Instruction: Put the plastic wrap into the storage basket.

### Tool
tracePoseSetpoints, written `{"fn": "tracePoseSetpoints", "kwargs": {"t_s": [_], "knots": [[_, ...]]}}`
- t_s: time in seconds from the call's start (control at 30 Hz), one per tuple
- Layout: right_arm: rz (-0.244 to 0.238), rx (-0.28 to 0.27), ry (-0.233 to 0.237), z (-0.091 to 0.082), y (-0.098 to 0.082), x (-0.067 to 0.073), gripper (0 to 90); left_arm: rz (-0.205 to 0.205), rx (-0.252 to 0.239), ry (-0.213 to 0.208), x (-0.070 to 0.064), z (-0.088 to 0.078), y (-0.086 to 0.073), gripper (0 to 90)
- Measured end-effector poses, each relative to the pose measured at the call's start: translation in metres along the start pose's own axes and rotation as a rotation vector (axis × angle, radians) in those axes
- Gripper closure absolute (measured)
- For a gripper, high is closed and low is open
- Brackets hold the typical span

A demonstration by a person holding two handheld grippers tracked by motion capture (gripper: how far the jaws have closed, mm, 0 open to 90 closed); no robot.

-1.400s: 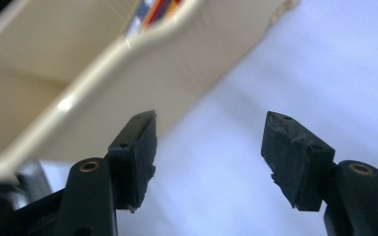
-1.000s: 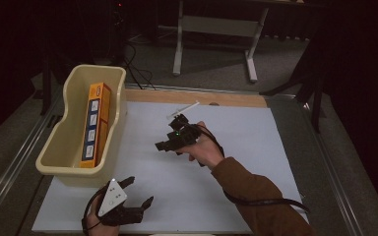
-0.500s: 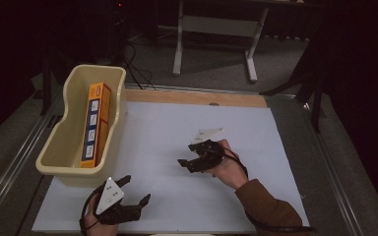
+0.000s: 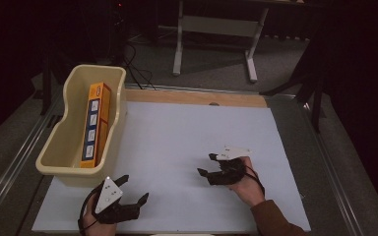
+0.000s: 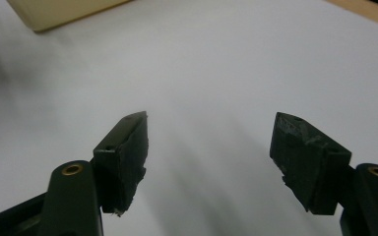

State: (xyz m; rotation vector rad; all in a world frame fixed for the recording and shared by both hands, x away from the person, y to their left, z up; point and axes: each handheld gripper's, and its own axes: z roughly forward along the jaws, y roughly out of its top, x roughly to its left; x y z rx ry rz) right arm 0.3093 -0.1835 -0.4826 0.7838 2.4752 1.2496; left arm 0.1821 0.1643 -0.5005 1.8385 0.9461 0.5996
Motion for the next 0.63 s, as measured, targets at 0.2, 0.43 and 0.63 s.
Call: {"fn": "tracePoseSetpoints", "kwargs": {"t_s": [0.2,0.43,0.63], "knots": [[0.036,-0.046,-0.03,-0.016,-0.028,-0.008,29.9,-0.009,0.009,0.017,0.002,0.0,-0.001,15.4],[0.085,-0.067,-0.102,-0.034,-0.051,-0.016,29.7,-0.007,0.019,0.033,0.002,0.004,0.0,15.4],[0.113,-0.084,-0.111,-0.045,-0.057,-0.019,29.8,-0.01,0.02,0.039,0.002,0.005,0.0,15.4]]}}
